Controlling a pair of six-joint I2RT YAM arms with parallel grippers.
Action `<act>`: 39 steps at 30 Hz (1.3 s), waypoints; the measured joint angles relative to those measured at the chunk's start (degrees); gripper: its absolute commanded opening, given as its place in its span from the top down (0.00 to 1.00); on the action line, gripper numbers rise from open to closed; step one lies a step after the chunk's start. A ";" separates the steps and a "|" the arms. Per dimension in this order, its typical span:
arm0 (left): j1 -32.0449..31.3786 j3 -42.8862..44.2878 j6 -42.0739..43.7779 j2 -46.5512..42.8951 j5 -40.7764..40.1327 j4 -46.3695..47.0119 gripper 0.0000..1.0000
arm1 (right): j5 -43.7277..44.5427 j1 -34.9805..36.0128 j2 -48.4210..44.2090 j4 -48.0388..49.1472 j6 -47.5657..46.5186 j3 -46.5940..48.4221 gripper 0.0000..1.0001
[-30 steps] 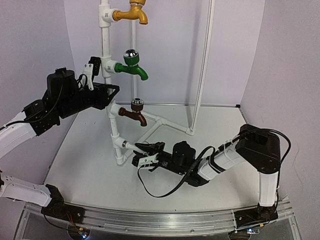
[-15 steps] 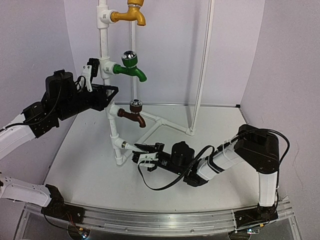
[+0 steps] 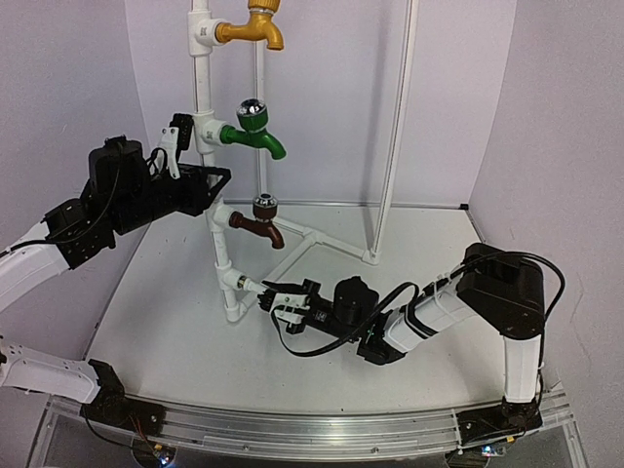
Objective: Install the water faucets
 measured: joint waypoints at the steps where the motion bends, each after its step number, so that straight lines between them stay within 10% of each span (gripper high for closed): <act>1: 0.00 0.00 -0.05 0.00 0.00 0.00 1.00 | -0.02 0.00 0.00 -0.01 0.50 0.00 1.00; 39: -1.72 -0.26 -0.62 0.58 -2.26 0.80 1.00 | -10.16 -3.87 -1.43 -4.05 34.31 -0.02 1.00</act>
